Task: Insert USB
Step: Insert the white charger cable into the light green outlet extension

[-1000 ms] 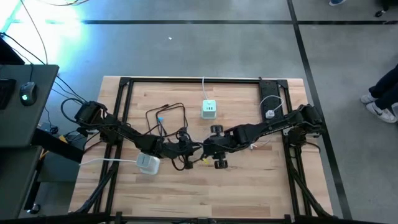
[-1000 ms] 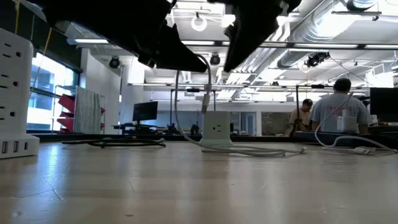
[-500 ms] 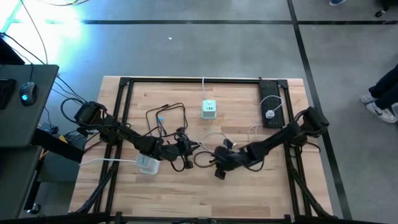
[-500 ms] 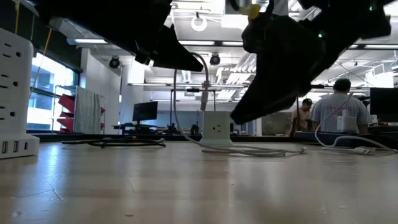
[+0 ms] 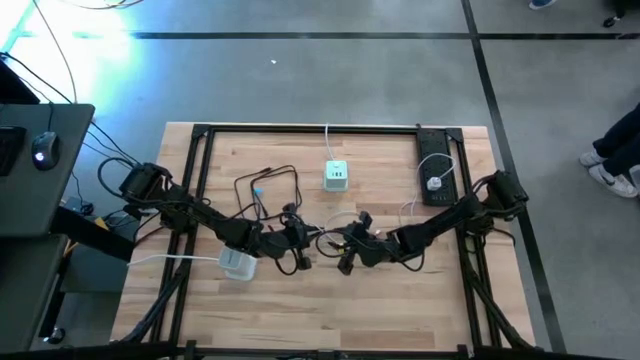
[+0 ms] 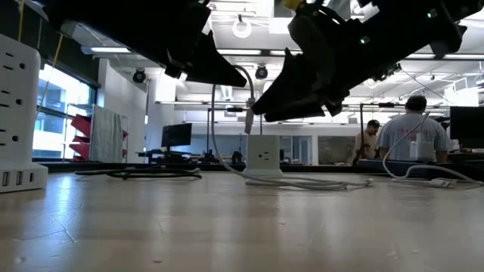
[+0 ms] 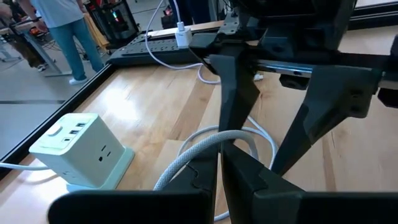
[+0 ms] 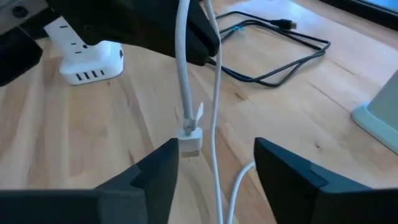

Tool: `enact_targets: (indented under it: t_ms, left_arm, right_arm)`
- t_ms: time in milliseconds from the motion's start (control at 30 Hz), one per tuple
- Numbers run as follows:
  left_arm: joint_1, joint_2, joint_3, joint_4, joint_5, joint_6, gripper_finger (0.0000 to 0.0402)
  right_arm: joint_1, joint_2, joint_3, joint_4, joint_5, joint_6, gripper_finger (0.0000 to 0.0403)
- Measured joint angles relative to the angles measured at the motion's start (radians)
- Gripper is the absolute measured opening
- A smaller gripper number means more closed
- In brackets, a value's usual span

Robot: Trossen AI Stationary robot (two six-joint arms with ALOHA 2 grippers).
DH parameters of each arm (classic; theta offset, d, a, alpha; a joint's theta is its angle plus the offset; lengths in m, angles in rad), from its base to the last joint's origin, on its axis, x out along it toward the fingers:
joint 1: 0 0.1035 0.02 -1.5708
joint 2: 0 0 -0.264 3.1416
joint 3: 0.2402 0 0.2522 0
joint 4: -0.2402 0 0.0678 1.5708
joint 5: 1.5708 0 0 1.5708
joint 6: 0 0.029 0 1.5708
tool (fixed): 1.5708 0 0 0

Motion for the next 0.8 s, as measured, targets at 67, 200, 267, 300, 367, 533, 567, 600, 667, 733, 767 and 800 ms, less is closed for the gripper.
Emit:
enact_targets:
  t_ms: [67, 200, 267, 300, 367, 533, 567, 600, 667, 733, 767, 800]
  left_arm:
    - [0.000, 0.000, 0.000, 0.001, -0.001, 0.000, 0.0000]
    - [0.001, 0.000, 0.000, 0.002, -0.001, 0.000, 0.0000]
    - [0.002, 0.000, 0.000, 0.002, -0.002, 0.000, 0.0000]
    - [0.002, 0.000, 0.000, 0.002, -0.002, 0.000, 0.0000]
    - [0.003, 0.000, 0.000, 0.002, -0.003, 0.000, 0.0000]
    - [0.003, 0.000, 0.000, 0.003, -0.007, 0.000, 0.0000]
    - [0.003, 0.000, 0.000, 0.004, -0.007, 0.000, 0.0000]
    - [0.003, 0.000, 0.000, 0.005, -0.007, 0.000, 0.0000]
    - [0.003, 0.000, 0.000, 0.008, -0.008, 0.000, 0.0000]
    - [0.005, 0.000, 0.000, 0.009, -0.008, 0.000, 0.0000]
    - [0.005, 0.000, 0.000, 0.009, -0.008, 0.000, 0.0000]
    - [0.005, 0.000, 0.000, 0.008, -0.008, 0.000, 0.0000]
  right_arm:
    - [-0.009, 0.000, 0.000, 0.018, -0.022, -0.007, 0.0219]
    - [-0.022, 0.007, 0.000, 0.072, -0.061, -0.040, 0.0224]
    - [-0.031, 0.008, 0.000, 0.078, -0.077, -0.052, 0.0224]
    - [-0.033, 0.008, 0.000, 0.076, -0.078, -0.053, 0.0224]
    - [-0.034, 0.008, 0.000, 0.066, -0.079, -0.058, 0.0220]
    - [-0.034, 0.008, 0.000, 0.066, -0.105, -0.067, 0.0191]
    - [-0.034, 0.008, 0.000, 0.067, -0.109, -0.067, 0.0185]
    - [-0.036, 0.008, 0.000, 0.068, -0.114, -0.067, 0.0179]
    - [-0.039, 0.009, 0.000, 0.067, -0.125, -0.068, 0.0169]
    - [-0.039, 0.016, 0.000, 0.074, -0.125, -0.068, 0.0164]
    - [-0.039, 0.020, 0.000, 0.076, -0.125, -0.072, 0.0162]
    - [-0.039, 0.025, 0.000, 0.081, -0.126, -0.079, 0.0162]
